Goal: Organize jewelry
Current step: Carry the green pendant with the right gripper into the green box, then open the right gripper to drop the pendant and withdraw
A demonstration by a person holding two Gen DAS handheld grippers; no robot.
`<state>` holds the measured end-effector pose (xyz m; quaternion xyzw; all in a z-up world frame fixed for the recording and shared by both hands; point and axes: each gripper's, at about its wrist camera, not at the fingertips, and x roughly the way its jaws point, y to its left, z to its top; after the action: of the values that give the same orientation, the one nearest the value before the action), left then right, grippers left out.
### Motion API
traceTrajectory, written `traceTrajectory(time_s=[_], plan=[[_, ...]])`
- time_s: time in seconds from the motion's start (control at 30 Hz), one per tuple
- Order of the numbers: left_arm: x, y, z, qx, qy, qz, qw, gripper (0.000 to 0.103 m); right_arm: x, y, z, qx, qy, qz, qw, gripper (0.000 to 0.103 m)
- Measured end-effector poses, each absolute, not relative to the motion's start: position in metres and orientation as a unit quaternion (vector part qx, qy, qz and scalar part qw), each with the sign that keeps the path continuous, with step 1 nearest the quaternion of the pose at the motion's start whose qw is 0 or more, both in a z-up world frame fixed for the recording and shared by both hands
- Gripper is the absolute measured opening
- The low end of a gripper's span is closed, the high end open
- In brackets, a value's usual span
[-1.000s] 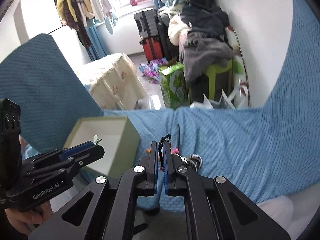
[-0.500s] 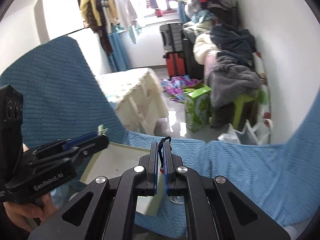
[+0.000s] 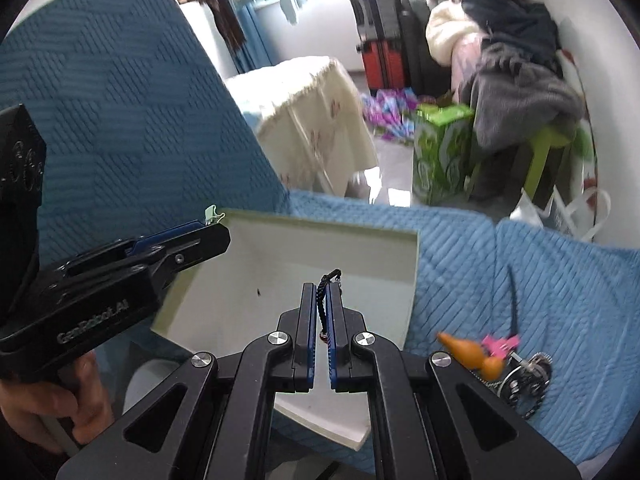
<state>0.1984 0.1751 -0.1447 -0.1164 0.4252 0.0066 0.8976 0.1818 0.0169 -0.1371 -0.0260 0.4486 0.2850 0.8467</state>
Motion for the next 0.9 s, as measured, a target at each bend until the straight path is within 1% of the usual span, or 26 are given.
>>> traceTrajectory(time_s=[0.1,0.2,0.33,0.53,0.63,0.67,0.7,0.73,0.83,0.9], plan=[[0.2,0.181,-0.168,-0.112,0.448,0.01,0.887,0.024,0.183,0.021,-0.151,-0.03,0.461,0.282,0.841,0.002],[0.198,0.188,-0.188,-0.129,0.463,0.014,0.877,0.024,0.184,0.022,-0.164,-0.04,0.472,0.275,0.836,0.003],[0.196,0.19,-0.194,-0.134,0.468,0.013,0.874,0.024,0.185,0.021,-0.169,-0.041,0.478,0.275,0.833,0.003],[0.197,0.177,-0.172,-0.118,0.449,0.012,0.885,0.025,0.187,0.015,-0.151,-0.025,0.465,0.289,0.837,0.005],[0.193,0.172,-0.151,-0.11,0.44,0.025,0.891,0.027,0.188,0.007,-0.131,-0.021,0.448,0.289,0.846,0.009],[0.192,0.171,-0.143,-0.111,0.436,0.028,0.893,0.031,0.188,0.004,-0.124,-0.02,0.442,0.288,0.849,0.015],[0.19,0.169,-0.134,-0.112,0.43,0.029,0.895,0.039,0.187,-0.001,-0.112,-0.018,0.431,0.287,0.855,0.025],[0.188,0.167,-0.126,-0.112,0.424,0.03,0.898,0.042,0.187,-0.005,-0.103,-0.016,0.423,0.287,0.859,0.027],[0.181,0.158,-0.093,-0.102,0.397,0.039,0.911,0.051,0.184,-0.019,-0.073,-0.008,0.398,0.287,0.871,0.028],[0.175,0.15,-0.069,-0.098,0.377,0.041,0.92,0.061,0.181,-0.028,-0.054,-0.003,0.385,0.287,0.877,0.028]])
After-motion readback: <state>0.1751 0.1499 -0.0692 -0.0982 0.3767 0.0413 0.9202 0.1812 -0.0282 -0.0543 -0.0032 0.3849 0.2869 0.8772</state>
